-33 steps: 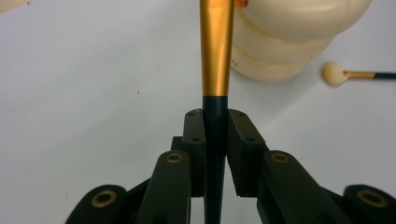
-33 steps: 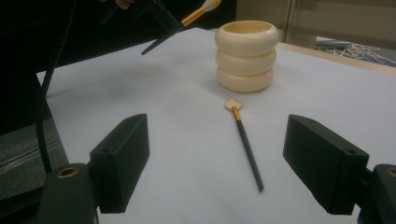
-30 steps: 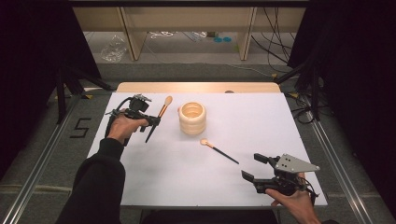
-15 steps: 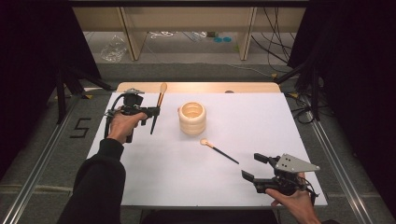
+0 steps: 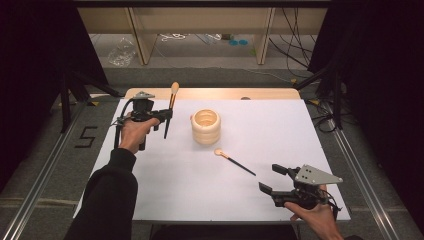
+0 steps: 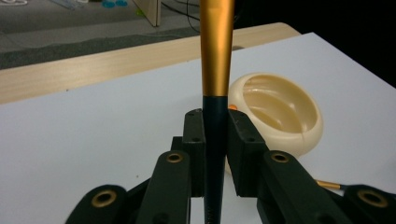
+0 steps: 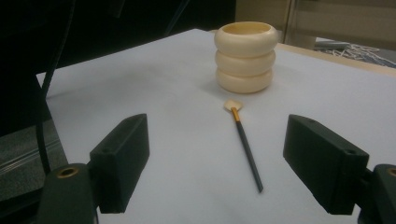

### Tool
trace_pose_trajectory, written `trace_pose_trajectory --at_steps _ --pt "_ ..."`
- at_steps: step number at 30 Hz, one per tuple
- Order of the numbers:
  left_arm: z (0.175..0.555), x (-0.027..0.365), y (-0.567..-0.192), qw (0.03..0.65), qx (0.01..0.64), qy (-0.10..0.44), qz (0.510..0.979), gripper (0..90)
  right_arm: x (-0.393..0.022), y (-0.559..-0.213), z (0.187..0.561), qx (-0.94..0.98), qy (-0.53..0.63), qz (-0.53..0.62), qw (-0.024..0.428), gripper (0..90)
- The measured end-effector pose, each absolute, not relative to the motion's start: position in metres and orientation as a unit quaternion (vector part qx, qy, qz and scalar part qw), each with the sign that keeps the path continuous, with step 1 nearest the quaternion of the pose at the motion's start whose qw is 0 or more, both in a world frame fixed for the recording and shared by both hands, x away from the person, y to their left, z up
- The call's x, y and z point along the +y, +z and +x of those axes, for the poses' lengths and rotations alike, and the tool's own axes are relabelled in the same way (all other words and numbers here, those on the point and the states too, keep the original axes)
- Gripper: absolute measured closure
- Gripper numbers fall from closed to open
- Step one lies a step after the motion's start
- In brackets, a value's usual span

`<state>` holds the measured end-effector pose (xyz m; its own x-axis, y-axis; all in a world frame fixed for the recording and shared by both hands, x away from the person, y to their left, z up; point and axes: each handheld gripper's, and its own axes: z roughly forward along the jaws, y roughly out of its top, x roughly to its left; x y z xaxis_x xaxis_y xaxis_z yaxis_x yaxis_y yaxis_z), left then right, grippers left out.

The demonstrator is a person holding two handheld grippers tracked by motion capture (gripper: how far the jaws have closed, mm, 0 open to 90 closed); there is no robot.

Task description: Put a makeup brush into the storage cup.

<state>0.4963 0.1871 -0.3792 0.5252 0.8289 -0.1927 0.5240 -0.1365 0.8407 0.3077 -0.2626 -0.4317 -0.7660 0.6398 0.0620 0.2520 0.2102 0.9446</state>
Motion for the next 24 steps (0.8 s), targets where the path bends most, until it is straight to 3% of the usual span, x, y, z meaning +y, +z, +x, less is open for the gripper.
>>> trace_pose_trajectory --at_steps 24 --pt "0.501 0.159 -0.366 0.516 0.439 0.184 0.712 78.5 -0.263 -0.432 0.308 0.754 0.561 0.292 0.176 23.4"
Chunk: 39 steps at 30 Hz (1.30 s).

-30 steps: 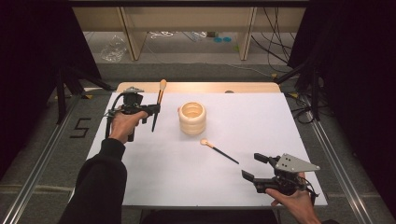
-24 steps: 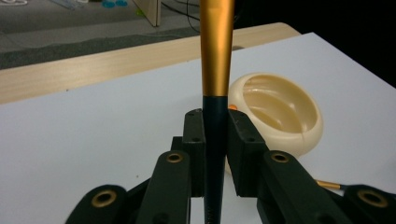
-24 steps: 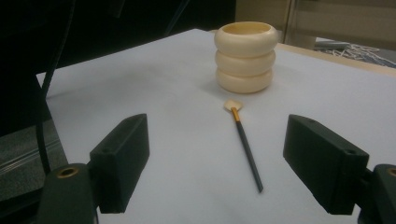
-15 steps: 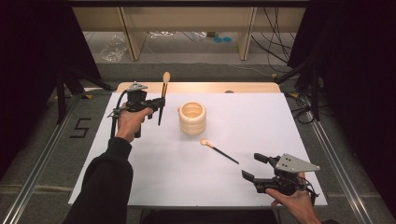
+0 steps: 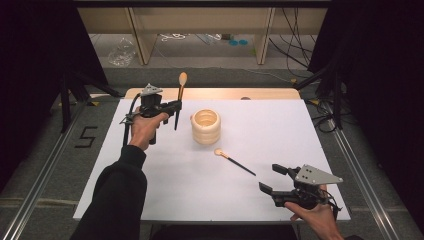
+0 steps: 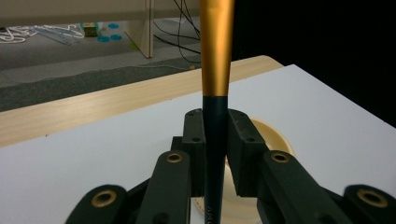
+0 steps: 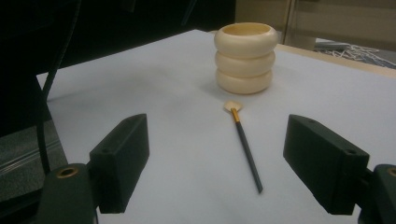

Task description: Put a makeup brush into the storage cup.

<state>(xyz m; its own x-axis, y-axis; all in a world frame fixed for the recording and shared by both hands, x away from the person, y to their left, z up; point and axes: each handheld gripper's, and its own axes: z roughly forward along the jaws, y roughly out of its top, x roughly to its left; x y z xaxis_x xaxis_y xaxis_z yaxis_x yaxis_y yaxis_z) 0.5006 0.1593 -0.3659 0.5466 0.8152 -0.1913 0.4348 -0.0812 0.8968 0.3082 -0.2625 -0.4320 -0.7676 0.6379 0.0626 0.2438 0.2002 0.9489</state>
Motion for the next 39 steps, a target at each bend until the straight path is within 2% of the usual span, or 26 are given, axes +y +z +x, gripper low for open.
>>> trace_pose_trajectory --at_steps 17,39 --pt "0.504 0.148 -0.360 0.532 0.430 0.196 0.703 78.5 -0.263 -0.432 0.308 0.758 0.554 0.294 0.175 23.2" --pt "0.515 0.103 -0.353 0.547 0.411 0.187 0.705 78.5 -0.263 -0.432 0.308 0.759 0.556 0.292 0.172 23.2"
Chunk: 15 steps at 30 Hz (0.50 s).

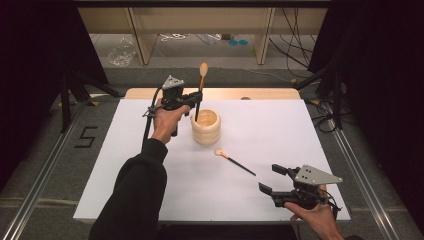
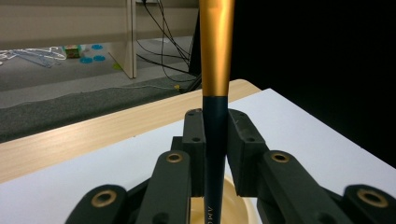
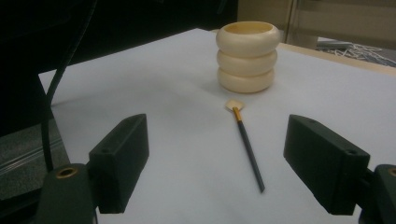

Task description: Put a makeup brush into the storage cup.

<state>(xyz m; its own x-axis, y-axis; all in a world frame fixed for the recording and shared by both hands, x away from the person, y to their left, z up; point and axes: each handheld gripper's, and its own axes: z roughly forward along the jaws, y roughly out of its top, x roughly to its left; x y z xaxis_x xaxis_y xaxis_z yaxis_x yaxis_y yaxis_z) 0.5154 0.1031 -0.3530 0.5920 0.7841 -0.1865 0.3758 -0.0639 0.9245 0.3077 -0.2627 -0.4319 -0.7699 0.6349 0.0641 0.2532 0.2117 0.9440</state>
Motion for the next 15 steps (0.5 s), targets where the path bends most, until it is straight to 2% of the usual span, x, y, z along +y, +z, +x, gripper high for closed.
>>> trace_pose_trajectory --at_steps 15 --pt "0.529 0.087 -0.364 0.548 0.420 0.187 0.699 78.4 -0.263 -0.432 0.307 0.762 0.553 0.290 0.169 23.2"
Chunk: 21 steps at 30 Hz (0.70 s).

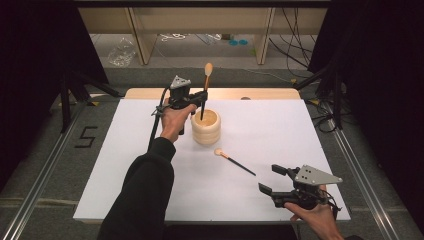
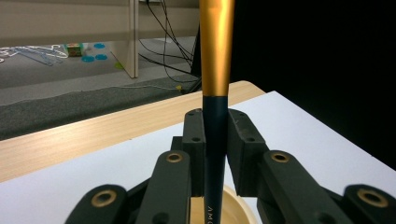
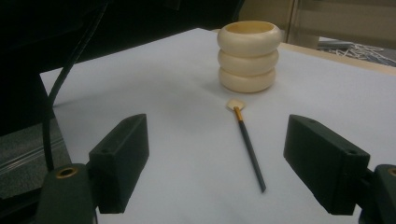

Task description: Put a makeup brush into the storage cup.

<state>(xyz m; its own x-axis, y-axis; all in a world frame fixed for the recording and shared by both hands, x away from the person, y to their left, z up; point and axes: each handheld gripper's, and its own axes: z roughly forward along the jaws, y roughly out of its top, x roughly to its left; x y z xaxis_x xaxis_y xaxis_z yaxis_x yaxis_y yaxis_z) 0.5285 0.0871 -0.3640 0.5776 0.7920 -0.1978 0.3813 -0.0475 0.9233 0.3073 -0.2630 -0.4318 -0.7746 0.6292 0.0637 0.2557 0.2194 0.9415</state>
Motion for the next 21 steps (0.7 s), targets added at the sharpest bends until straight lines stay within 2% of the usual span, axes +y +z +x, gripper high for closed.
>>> trace_pose_trajectory --at_steps 21 --pt "0.527 0.086 -0.402 0.543 0.432 0.191 0.695 78.4 -0.263 -0.431 0.306 0.765 0.549 0.292 0.166 23.3"
